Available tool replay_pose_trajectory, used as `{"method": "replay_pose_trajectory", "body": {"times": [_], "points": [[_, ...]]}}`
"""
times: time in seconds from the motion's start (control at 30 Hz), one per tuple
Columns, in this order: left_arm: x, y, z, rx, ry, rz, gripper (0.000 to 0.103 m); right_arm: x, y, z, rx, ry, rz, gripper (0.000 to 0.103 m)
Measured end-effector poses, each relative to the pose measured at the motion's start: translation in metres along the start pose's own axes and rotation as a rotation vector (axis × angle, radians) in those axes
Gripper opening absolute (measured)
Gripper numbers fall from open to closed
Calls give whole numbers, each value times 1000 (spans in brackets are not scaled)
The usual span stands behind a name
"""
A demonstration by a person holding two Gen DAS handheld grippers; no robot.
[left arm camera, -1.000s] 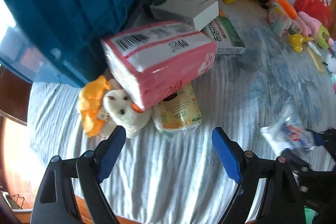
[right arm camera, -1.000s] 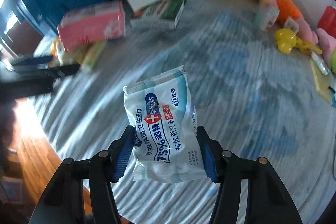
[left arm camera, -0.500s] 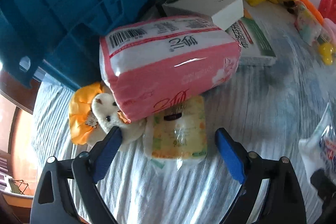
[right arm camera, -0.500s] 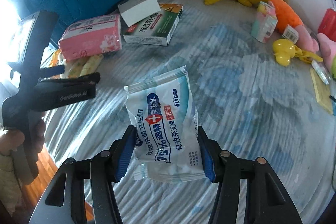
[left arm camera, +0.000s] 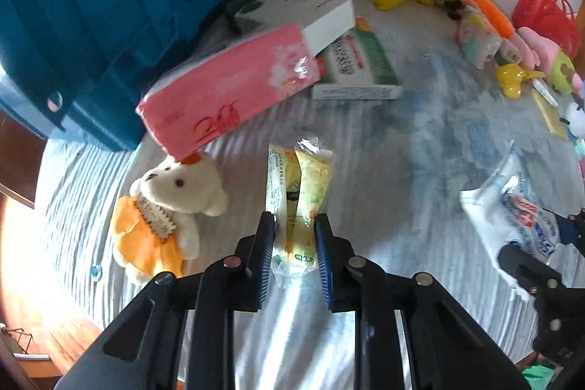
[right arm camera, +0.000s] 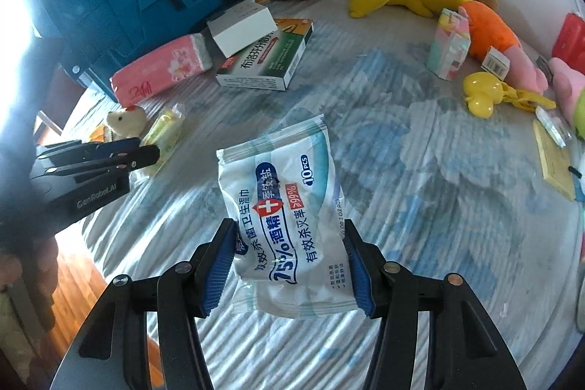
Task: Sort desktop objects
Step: 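Grasp the yellow snack sticks with the left tool while the right tool grasps the wipes packet, then carry the snack sticks and wipes packet over the blue crate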
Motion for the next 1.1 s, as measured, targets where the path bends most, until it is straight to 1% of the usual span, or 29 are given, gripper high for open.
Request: {"method": "replay_pose_trajectory", "body": {"times": [0.03,0.07,0.1,0.13,0.27,0.3,0.33,0.37,0.4,0.47,0.63,0.77,0.93,1.1], "points": [[1,4,4,-7,-9,8,27,0,2,0,4,-1,1,56],[1,8,7,-12,-17,15,39,0,3,1,7,-2,2,56],[0,10,8,-11,-22,19,46,-1,5,1,10,-2,4,56],[0,12,9,-10,-27,24,46,-1,7,1,12,-1,6,56],[1,22,5,-11,-29,18,47,-1,15,-3,19,6,10,56],[2,23,3,-1,-13,13,45,-2,18,-4,16,9,15,56],[2,22,1,4,-3,5,40,-2,21,-5,13,11,20,56],[2,20,-1,7,4,2,33,-3,23,-6,11,13,25,56],[1,18,-2,8,11,-1,28,-4,25,-7,6,14,31,56],[0,8,-4,-5,23,-7,27,-3,20,-6,7,14,22,56],[2,-29,-10,-26,44,-51,27,4,2,-1,4,9,-13,56],[5,-69,-13,-47,52,-104,27,17,-34,11,0,-10,-86,56],[9,-118,-18,-46,46,-171,27,33,-76,31,7,-58,-170,56],[11,-170,-11,-37,16,-259,27,49,-118,52,14,-107,-255,56]]}}
Point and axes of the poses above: each gripper's, at about its wrist camera, not at the fingertips, and y roughly the way its jaws point, z to its left, x to its top, the point moved 2 cm from there along y, roughly the way its jaws point, and after that the axes turned 2 degrees about z, right-handed, at the moved point
